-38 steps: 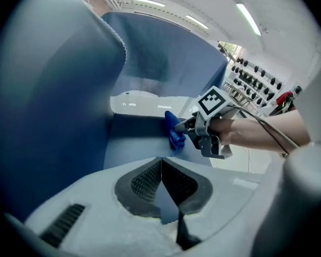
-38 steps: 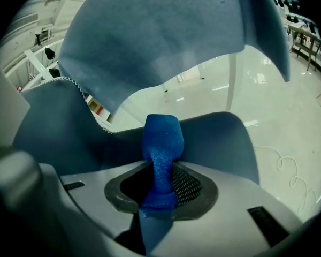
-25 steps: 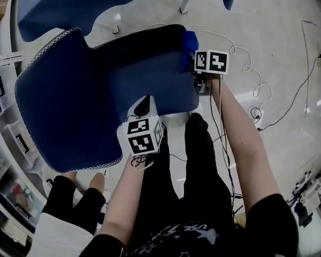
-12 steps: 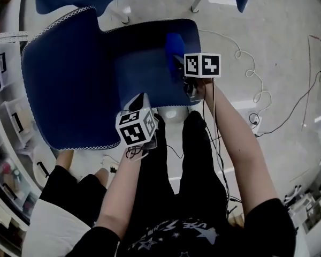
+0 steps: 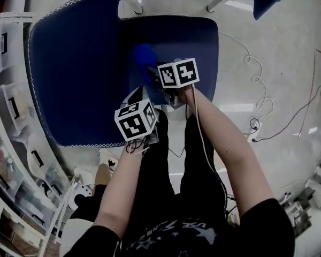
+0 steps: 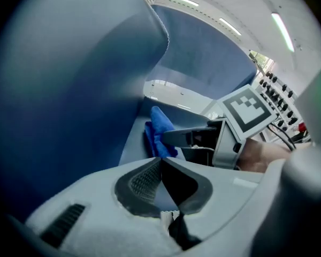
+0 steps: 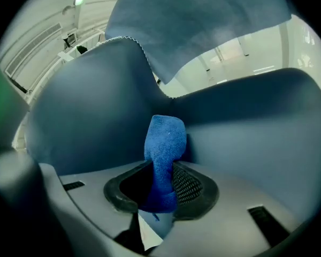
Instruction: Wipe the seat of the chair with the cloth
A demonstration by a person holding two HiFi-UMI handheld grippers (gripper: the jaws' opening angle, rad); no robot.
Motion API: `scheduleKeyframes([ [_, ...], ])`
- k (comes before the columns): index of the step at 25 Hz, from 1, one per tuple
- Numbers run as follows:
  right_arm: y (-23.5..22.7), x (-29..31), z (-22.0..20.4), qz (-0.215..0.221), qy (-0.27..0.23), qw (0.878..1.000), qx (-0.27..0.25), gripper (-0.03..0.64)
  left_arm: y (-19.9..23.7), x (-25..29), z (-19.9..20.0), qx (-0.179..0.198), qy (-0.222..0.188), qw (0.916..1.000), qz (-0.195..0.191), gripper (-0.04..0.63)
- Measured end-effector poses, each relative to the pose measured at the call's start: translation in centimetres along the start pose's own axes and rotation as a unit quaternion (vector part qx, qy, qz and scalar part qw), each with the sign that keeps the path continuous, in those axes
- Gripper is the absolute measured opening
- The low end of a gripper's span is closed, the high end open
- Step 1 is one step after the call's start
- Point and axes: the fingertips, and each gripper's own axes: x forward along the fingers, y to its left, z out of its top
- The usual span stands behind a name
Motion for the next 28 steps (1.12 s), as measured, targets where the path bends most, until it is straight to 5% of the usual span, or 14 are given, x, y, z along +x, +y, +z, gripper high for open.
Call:
scheduleKeyframes([
  [5,1.2,2.7,-0.3,0.024,0.021,0.999,0.004,0.109,0.6,0.1,0.1,-0.007,0.006,0.9999,-0.005,0.02],
  [14,-1.8,1.9,-1.6,-0.037,0.023,0.999,0.009,0.107,0.0,0.8,-0.1,-0.005,0.019,0.9997,-0.015,0.02],
  [28,-13.8,-11.1,-3.6,-0.134,-0.036,0.988,0.062,0.108,-8.9,3.0,-3.3,0.089,0.051,0.9941,-0.035,0.02],
])
